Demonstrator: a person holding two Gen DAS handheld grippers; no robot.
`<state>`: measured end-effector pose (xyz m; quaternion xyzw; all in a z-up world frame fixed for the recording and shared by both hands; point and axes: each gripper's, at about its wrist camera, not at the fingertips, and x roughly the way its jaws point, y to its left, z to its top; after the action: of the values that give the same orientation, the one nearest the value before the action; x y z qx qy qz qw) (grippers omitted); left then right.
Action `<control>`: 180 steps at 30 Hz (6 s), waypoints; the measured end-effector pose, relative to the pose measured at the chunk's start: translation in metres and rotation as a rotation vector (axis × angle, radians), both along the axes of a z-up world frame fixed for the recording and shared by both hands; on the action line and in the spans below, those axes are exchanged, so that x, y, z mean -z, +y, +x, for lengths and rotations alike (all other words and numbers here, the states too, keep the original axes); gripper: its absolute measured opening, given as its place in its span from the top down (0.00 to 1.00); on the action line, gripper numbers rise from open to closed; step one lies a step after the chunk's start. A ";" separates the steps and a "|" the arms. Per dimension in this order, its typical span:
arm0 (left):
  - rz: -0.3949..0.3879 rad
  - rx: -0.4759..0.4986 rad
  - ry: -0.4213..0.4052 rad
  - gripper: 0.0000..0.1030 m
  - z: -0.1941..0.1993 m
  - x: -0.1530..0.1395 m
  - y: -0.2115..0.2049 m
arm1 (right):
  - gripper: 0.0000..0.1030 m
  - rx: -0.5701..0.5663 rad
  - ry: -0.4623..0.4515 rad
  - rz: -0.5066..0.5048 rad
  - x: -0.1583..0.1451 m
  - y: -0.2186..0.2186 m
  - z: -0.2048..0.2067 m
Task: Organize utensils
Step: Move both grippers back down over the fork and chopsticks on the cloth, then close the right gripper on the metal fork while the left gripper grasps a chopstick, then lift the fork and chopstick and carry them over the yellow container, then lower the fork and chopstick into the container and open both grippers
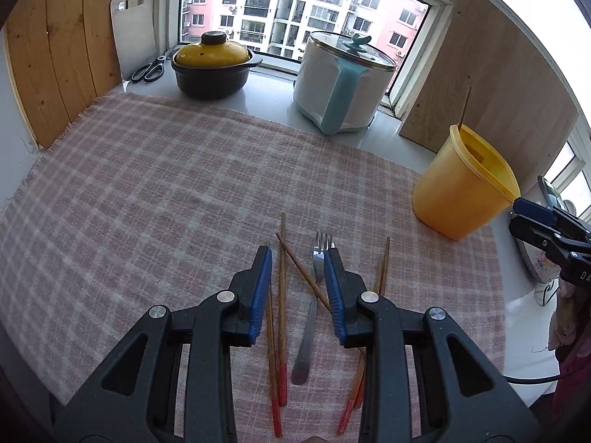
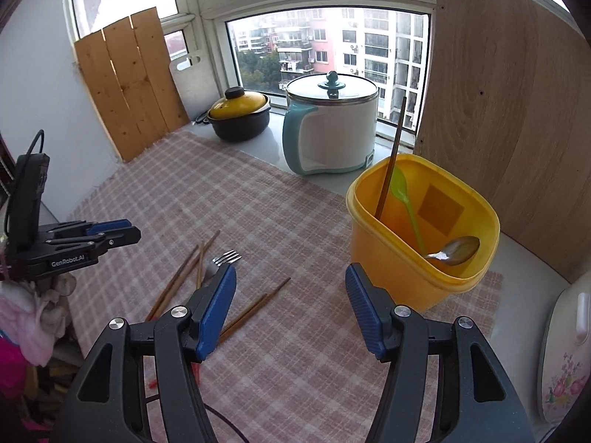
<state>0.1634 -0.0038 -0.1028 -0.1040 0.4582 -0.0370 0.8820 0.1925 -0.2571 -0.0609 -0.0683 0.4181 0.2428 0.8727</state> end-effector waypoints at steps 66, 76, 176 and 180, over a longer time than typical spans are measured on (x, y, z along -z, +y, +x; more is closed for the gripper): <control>0.045 -0.013 0.196 0.97 0.042 0.100 0.015 | 0.93 -0.041 0.604 0.256 0.156 0.124 0.091; 0.022 -0.049 0.152 0.97 0.030 0.080 0.025 | 0.95 -0.057 0.506 0.238 0.127 0.113 0.083; -0.102 0.308 -0.285 0.97 0.165 -0.153 -0.189 | 0.98 0.109 -0.039 -0.060 -0.090 -0.081 0.113; -0.098 0.319 -0.293 0.97 0.168 -0.156 -0.192 | 0.98 0.114 -0.036 -0.051 -0.090 -0.086 0.118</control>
<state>0.3310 -0.1957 0.0533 -0.0664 0.3333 -0.2131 0.9160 0.3109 -0.3429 0.0291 -0.0709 0.4116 0.1806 0.8905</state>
